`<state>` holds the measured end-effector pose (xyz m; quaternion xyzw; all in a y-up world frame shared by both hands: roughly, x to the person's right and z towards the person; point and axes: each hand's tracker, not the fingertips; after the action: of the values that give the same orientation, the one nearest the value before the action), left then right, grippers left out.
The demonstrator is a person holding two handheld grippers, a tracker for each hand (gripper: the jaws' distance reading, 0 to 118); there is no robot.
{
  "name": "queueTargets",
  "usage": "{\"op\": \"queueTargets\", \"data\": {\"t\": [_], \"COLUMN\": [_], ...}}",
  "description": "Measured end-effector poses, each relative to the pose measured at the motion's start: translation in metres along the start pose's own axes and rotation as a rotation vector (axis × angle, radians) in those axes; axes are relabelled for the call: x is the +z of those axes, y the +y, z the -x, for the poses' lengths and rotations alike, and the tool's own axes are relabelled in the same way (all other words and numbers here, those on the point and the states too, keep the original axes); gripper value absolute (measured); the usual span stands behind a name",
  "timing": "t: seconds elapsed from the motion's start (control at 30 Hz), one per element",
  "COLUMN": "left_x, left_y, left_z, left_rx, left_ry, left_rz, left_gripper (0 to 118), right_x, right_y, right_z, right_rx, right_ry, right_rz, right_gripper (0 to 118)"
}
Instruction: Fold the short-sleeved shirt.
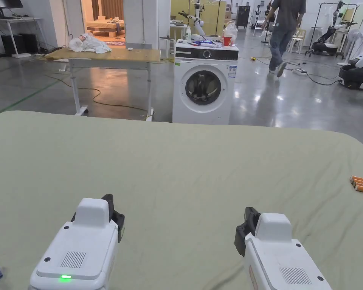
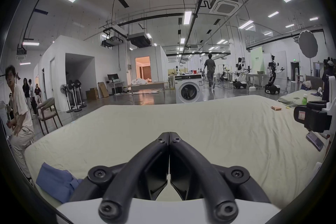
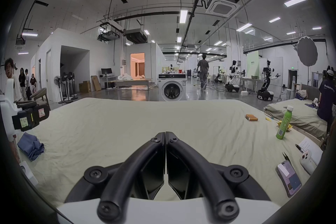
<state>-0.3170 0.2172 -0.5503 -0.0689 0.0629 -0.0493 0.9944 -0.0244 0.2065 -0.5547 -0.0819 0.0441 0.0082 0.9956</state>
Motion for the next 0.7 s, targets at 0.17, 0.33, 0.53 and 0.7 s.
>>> {"op": "queueTargets", "data": {"t": [0.17,0.33,0.53,0.7], "left_x": [0.003,0.007,0.007,0.008], "left_y": [0.0,0.003,0.001,-0.004], "left_z": [0.007,0.014,0.016,0.019], "left_rx": [0.007,0.02,0.023,0.042], "left_ry": [0.026,0.044,0.057,0.05], "left_rz": [-0.041,-0.049,-0.037,-0.019], "left_gripper": [0,0,16,60], "right_x": [0.002,0.003,0.004,0.004], "right_y": [0.001,0.002,0.001,-0.002], "right_z": [-0.001,-0.002,0.001,0.0], "right_rx": [0.003,0.016,0.025,0.019], "right_ry": [-0.006,-0.015,-0.029,-0.043], "right_rz": [-0.01,-0.015,-0.027,-0.02], "right_gripper": [0,0,5,70]}}
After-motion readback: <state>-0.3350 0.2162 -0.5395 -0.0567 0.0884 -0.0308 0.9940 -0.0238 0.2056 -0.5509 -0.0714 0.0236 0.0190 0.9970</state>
